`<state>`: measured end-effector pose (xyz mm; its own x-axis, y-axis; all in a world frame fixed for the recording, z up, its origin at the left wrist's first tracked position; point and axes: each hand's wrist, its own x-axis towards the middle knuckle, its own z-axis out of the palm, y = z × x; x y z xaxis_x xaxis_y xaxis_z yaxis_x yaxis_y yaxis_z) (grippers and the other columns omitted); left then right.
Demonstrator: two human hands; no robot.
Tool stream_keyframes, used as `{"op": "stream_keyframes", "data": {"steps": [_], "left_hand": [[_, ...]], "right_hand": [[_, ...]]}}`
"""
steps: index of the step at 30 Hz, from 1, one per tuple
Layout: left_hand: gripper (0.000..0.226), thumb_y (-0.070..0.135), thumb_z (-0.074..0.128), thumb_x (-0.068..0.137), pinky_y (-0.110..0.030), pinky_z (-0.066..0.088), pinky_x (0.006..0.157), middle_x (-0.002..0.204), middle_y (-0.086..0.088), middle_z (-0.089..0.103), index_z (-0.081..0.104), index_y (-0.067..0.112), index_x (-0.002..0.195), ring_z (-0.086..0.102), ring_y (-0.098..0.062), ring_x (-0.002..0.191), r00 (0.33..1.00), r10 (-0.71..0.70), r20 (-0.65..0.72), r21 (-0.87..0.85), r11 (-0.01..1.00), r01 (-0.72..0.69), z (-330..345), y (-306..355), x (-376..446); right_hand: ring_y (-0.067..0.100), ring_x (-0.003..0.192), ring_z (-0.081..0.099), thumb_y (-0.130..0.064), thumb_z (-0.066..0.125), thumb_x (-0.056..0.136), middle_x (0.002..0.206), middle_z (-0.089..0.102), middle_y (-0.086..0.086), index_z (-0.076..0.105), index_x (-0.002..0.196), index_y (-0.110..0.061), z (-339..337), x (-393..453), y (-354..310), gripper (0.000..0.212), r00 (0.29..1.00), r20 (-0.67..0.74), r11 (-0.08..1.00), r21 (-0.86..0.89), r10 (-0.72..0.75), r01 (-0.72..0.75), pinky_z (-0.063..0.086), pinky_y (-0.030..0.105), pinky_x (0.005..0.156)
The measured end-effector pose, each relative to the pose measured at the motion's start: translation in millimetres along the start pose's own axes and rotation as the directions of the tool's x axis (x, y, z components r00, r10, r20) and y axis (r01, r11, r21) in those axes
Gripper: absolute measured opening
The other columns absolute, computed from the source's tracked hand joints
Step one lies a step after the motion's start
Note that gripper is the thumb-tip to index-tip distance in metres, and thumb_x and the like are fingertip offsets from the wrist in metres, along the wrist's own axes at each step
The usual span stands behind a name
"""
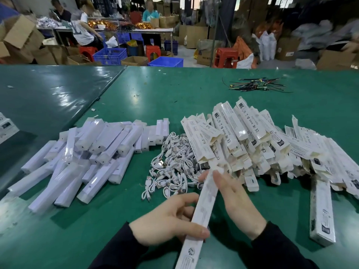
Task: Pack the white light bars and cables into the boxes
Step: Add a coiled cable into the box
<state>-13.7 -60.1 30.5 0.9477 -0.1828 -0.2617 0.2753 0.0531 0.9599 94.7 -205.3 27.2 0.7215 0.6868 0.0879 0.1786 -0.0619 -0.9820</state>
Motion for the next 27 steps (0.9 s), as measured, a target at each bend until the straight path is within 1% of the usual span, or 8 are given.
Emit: {"op": "stream_keyframes", "data": {"steps": [3, 9, 15, 19, 22, 24, 25, 27], "left_hand": [[0.048, 0.004, 0.069, 0.079, -0.019, 0.053, 0.06, 0.072, 0.008, 0.066, 0.055, 0.011, 0.125, 0.062, -0.007, 0.06, 0.999, 0.044, -0.021, -0.068, 0.997, -0.046, 1.2, 2.9, 0.3], [0.025, 0.041, 0.058, 0.089, -0.021, 0.045, 0.036, 0.071, -0.01, 0.057, 0.067, 0.019, 0.095, 0.054, -0.017, 0.047, 0.986, 0.013, -0.164, -0.163, 0.986, -0.04, -11.4, 6.5, -2.6], [0.035, 0.047, 0.059, 0.09, -0.021, 0.046, 0.035, 0.065, -0.013, 0.055, 0.063, 0.013, 0.091, 0.053, -0.019, 0.04, 0.995, 0.055, -0.079, -0.316, 0.946, -0.077, -15.6, 3.0, -4.2], [0.036, 0.044, 0.053, 0.093, -0.02, 0.043, 0.035, 0.063, -0.008, 0.048, 0.067, 0.014, 0.104, 0.047, -0.014, 0.038, 0.985, 0.11, -0.132, -0.323, 0.935, -0.147, -19.2, 4.2, -5.9], [0.043, 0.05, 0.051, 0.092, -0.02, 0.042, 0.035, 0.063, -0.005, 0.048, 0.068, 0.014, 0.106, 0.045, -0.014, 0.038, 0.981, 0.103, -0.165, -0.372, 0.915, -0.159, -22.9, 6.4, -6.1], [0.051, 0.056, 0.049, 0.091, -0.02, 0.041, 0.035, 0.064, -0.007, 0.049, 0.067, 0.01, 0.1, 0.044, -0.014, 0.038, 0.983, 0.085, -0.162, -0.417, 0.897, -0.146, -22.1, 7.1, -5.7], [0.053, 0.057, 0.048, 0.09, -0.02, 0.042, 0.035, 0.065, -0.008, 0.05, 0.066, 0.008, 0.098, 0.045, -0.015, 0.038, 0.984, 0.078, -0.16, -0.425, 0.894, -0.14, -21.5, 6.7, -5.3], [0.053, 0.056, 0.044, 0.093, -0.02, 0.042, 0.036, 0.067, -0.01, 0.051, 0.068, 0.009, 0.101, 0.046, -0.015, 0.039, 0.984, 0.073, -0.163, -0.429, 0.893, -0.138, -21.2, 4.7, -5.1]], "right_hand": [[0.012, 0.081, 0.067, -0.061, 0.044, 0.088, 0.083, 0.072, 0.008, 0.071, 0.088, -0.008, 1.1, -0.2, -1.5, 0.059, 0.993, 0.112, 0.988, 0.142, 0.042, -0.058, 0.048, 0.016, 0.078], [0.017, 0.092, 0.068, -0.056, 0.05, 0.092, 0.091, 0.073, 0.004, 0.075, 0.097, -0.019, 0.9, 4.2, 2.5, 0.046, 0.99, -0.125, 0.958, 0.285, 0.061, -0.023, 0.052, 0.023, 0.076], [0.009, 0.07, 0.063, -0.046, 0.068, 0.081, 0.088, 0.072, -0.007, 0.065, 0.092, -0.034, -0.3, 18.0, -12.7, 0.017, 0.988, 0.148, 0.999, -0.022, -0.037, 0.041, 0.05, 0.021, 0.061], [0.018, 0.065, 0.068, -0.034, 0.059, 0.092, 0.091, 0.072, 0.004, 0.051, 0.103, -0.019, 4.6, 30.2, -13.9, 0.02, 0.977, -0.212, 0.973, 0.218, -0.034, 0.081, 0.055, 0.027, 0.056], [0.015, 0.073, 0.066, -0.024, 0.049, 0.1, 0.085, 0.069, -0.006, 0.062, 0.095, -0.021, 7.0, 25.4, -0.9, 0.014, 0.973, -0.166, 0.965, -0.232, -0.162, 0.121, 0.051, 0.032, 0.061], [0.008, 0.094, 0.06, -0.038, 0.054, 0.095, 0.105, 0.065, -0.012, 0.065, 0.111, -0.025, 11.1, 18.6, 10.1, 0.024, 0.95, 0.163, 0.669, -0.678, -0.268, 0.305, 0.048, 0.029, 0.079], [0.009, 0.103, 0.055, -0.049, 0.052, 0.091, 0.116, 0.061, -0.01, 0.062, 0.122, -0.026, 13.2, 17.4, 15.4, 0.04, 0.921, 0.299, 0.5, -0.775, -0.248, 0.386, 0.046, 0.03, 0.085], [0.014, 0.112, 0.049, -0.057, 0.049, 0.087, 0.127, 0.053, -0.008, 0.054, 0.132, -0.028, 16.9, 19.9, 17.3, 0.054, 0.915, 0.366, 0.378, -0.833, -0.169, 0.404, 0.044, 0.035, 0.091]]}}
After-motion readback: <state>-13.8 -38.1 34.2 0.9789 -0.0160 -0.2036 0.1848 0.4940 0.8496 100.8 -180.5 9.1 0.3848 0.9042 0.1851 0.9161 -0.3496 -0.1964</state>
